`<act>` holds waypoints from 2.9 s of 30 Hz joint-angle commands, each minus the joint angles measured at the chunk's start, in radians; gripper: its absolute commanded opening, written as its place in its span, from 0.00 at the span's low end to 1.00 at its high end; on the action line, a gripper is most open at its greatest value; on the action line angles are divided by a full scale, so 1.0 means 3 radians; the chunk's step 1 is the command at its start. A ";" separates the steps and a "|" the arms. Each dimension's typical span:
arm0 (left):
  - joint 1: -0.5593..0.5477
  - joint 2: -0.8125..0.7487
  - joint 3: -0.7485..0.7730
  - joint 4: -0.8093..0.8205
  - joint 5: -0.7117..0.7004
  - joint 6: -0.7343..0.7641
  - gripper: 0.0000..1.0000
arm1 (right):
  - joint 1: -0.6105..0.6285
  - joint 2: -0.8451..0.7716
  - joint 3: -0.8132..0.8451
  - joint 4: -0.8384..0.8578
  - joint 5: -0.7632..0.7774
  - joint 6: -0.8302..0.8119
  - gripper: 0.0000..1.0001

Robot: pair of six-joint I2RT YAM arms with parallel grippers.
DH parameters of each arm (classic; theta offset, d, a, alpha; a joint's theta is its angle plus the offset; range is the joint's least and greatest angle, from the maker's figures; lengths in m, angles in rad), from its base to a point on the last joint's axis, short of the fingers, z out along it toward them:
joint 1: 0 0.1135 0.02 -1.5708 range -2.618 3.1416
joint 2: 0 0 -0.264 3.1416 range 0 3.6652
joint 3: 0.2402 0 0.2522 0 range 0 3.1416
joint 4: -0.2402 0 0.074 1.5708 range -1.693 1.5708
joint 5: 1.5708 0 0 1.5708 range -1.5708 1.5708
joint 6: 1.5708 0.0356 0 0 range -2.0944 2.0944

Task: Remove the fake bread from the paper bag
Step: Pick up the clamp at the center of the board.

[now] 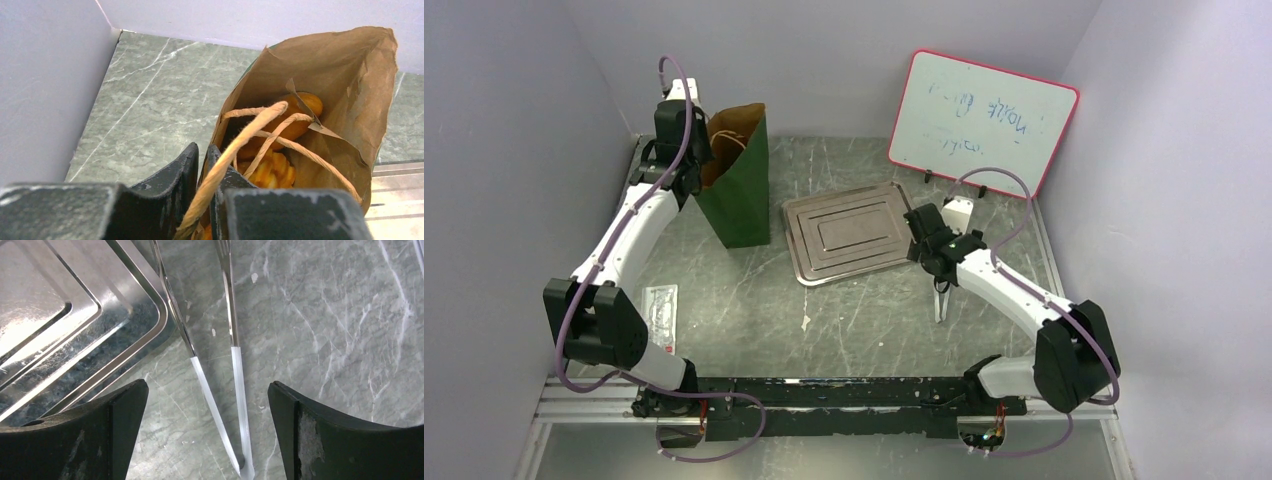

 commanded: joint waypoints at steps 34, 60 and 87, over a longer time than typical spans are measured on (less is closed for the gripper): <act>0.0444 0.0436 0.0145 -0.0252 0.1135 -0.0543 0.08 | -0.0648 0.0167 -0.0541 0.0415 -0.0720 -0.0232 0.93; 0.0455 0.0372 -0.0021 -0.0086 0.1157 -0.0579 0.07 | -0.0754 0.0309 -0.0620 0.0830 -0.0853 -0.0209 0.86; 0.0425 0.0094 -0.0102 0.0718 0.0552 -0.0366 0.07 | -0.0872 -0.0599 -0.0804 0.0766 -0.1250 -0.0147 0.33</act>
